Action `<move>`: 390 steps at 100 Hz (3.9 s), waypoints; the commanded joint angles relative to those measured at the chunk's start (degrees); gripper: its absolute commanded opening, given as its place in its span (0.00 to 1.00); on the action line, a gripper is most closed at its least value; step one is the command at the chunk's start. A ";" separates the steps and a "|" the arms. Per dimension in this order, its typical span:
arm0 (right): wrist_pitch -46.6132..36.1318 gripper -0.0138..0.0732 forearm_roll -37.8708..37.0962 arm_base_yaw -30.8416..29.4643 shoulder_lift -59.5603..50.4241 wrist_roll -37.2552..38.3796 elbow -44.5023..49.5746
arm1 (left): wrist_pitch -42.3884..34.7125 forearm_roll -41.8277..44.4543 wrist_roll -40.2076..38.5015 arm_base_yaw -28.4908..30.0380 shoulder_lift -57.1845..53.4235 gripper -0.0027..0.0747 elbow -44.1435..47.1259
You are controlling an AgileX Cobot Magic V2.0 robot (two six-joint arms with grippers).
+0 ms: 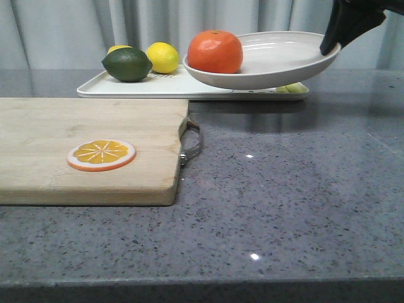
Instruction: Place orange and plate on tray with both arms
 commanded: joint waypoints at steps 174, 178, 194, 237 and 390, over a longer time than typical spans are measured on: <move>5.91 0.42 6.93 0.11 34.37 0.60 -52.35 | -3.62 -0.90 -0.43 0.26 0.02 0.01 -1.56; 6.47 0.42 6.93 0.00 34.37 0.60 -52.87 | -3.62 -0.90 -0.43 0.26 0.02 0.01 -1.56; 9.71 0.42 6.93 -0.56 34.25 0.60 -56.15 | -3.62 -0.90 -0.43 0.26 0.02 0.01 -1.56; 23.10 0.07 0.45 -1.00 32.44 0.55 -57.14 | -3.62 -0.90 -0.43 0.26 0.02 0.01 -1.56; 18.39 0.08 -5.91 2.01 -20.88 -5.20 -17.15 | -2.10 -3.65 -0.43 0.26 0.02 0.01 -1.56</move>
